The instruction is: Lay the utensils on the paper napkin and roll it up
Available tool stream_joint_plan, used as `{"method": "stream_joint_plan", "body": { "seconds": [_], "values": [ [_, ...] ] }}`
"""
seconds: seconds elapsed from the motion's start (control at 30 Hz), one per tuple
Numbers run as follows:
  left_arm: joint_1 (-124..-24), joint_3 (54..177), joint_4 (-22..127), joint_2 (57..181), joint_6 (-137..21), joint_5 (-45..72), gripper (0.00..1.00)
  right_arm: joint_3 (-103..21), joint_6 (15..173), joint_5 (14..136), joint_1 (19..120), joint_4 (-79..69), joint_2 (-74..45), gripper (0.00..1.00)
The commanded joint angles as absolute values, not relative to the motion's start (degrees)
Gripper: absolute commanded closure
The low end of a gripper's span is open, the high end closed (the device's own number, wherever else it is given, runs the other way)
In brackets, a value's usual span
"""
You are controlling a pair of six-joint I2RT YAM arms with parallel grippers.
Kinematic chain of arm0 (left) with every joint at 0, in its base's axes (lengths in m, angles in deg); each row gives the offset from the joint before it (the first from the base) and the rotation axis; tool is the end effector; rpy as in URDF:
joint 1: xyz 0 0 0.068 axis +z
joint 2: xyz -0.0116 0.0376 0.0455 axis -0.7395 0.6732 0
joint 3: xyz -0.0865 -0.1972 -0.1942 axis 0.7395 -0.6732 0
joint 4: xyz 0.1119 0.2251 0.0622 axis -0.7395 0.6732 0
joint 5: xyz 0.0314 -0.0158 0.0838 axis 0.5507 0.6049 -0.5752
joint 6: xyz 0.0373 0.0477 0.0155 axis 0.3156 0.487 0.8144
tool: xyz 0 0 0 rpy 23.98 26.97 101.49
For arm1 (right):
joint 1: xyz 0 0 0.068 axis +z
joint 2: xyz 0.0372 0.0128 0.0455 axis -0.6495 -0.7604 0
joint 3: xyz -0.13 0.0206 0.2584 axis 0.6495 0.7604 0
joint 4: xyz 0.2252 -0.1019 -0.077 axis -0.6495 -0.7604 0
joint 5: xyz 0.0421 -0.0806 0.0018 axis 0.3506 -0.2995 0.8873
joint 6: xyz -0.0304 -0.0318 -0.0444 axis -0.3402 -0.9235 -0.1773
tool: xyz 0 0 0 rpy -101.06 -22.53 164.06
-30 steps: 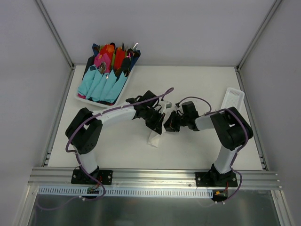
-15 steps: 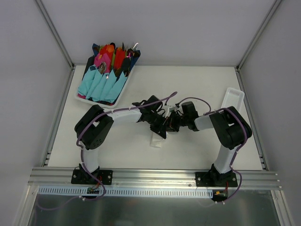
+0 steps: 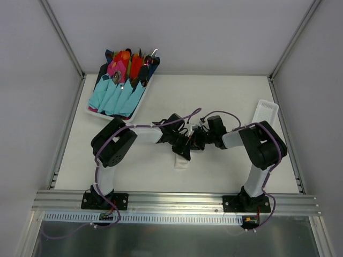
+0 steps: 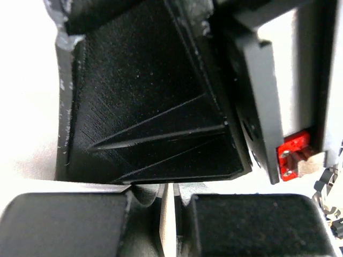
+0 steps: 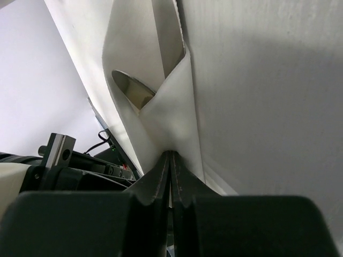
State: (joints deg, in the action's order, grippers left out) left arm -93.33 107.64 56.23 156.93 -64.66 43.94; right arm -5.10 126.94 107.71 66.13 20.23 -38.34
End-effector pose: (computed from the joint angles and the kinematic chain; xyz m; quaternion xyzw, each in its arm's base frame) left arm 0.2634 -0.3117 0.1434 0.3173 0.8377 -0.4320 0.1049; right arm 0.2865 0.1715 0.1196 -0.0392 0.8637 0.4756 0.1623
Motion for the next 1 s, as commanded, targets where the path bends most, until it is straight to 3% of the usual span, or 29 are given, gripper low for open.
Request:
{"method": "stream_joint_plan", "body": {
  "seconds": [0.0,0.27,0.43,0.97],
  "values": [
    [-94.5,105.6,53.6,160.1,-65.2,45.8,1.00,-5.1,125.9,105.1,66.2,18.2,-38.6,0.94],
    [-93.1,104.5,52.4,163.4,-66.2,46.0,1.00,-10.6,114.9,102.6,63.5,-1.6,-29.4,0.82],
    [-92.2,104.3,52.4,165.0,-66.2,46.4,1.00,-14.2,109.6,101.6,61.5,-11.1,-26.1,0.82],
    [-90.8,104.0,51.8,165.6,-64.6,48.9,1.00,-9.5,110.5,105.4,62.7,-7.2,-25.0,0.89]
  ]
}}
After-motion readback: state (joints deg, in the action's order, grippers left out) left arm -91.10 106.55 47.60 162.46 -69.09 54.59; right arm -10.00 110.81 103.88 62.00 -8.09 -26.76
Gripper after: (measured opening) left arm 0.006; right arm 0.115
